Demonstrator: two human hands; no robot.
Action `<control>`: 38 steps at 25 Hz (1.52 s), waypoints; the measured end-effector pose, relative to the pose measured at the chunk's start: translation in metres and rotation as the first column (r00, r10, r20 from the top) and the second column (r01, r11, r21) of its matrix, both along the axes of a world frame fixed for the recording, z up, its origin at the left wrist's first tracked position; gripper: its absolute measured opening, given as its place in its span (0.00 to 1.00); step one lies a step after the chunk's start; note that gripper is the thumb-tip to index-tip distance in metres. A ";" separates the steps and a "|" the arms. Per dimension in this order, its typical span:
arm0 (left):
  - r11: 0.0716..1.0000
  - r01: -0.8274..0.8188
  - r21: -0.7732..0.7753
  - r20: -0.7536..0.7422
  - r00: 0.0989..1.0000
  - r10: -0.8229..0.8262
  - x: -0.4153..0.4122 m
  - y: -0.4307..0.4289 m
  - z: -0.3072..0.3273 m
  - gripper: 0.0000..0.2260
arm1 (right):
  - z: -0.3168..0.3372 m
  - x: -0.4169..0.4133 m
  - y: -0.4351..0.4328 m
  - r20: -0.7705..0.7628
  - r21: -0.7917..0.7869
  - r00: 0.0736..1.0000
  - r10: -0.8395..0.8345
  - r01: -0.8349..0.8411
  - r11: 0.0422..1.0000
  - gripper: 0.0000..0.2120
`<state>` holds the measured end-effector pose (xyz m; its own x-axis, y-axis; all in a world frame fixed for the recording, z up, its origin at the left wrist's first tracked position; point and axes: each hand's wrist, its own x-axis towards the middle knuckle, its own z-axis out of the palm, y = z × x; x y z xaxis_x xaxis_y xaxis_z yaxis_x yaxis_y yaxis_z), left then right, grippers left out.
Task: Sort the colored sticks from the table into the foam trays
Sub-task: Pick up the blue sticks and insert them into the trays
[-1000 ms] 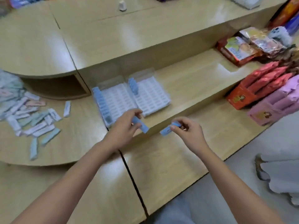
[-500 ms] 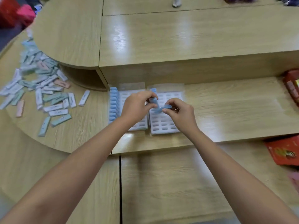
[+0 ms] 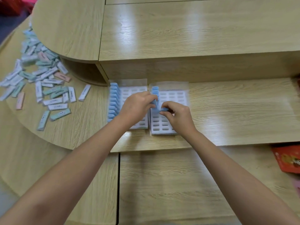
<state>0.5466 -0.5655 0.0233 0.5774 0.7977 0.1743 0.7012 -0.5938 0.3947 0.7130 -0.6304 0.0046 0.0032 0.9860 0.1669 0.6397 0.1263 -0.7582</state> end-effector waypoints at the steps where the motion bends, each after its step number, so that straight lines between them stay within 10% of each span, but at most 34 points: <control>1: 0.998 0.036 0.054 -0.023 0.999 -0.035 0.000 0.000 -0.002 0.09 | -0.001 0.000 0.000 0.031 0.016 1.000 0.000 -0.001 1.000 0.04; 10: 0.974 0.092 0.209 -0.082 0.994 -0.076 0.003 -0.008 -0.003 0.19 | -0.001 -0.015 0.006 0.388 0.188 0.921 0.023 -0.103 0.977 0.12; 17: 0.989 -0.043 0.139 0.063 0.997 0.035 0.003 -0.010 -0.007 0.09 | 0.005 -0.016 -0.002 0.192 0.035 0.981 0.025 -0.032 0.999 0.11; 23: 0.974 -0.024 0.225 0.097 0.995 0.002 0.000 -0.009 -0.016 0.04 | -0.006 -0.019 0.003 0.332 0.178 0.943 -0.019 -0.043 0.983 0.05; 30: 0.963 -0.229 -0.142 0.247 0.934 0.258 -0.039 -0.050 0.009 0.10 | 0.027 -0.029 -0.013 0.423 0.242 0.890 -0.167 0.067 0.968 0.10; 33: 0.974 -0.181 -0.138 0.091 0.977 0.195 -0.090 -0.100 0.010 0.13 | 0.041 -0.047 -0.042 0.312 -0.103 0.944 0.110 -0.081 0.991 0.12; 38: 0.820 -0.388 -0.421 -0.126 0.920 0.371 -0.206 -0.204 -0.025 0.13 | 0.004 -0.140 -0.094 0.320 -0.539 0.625 0.712 -0.497 0.680 0.11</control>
<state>0.3404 -0.7692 -0.0020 0.2121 0.9441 -0.2524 0.8548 -0.0540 0.5161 0.5733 -0.7248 0.0082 -0.5888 0.7021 -0.4004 0.7931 0.4062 -0.4539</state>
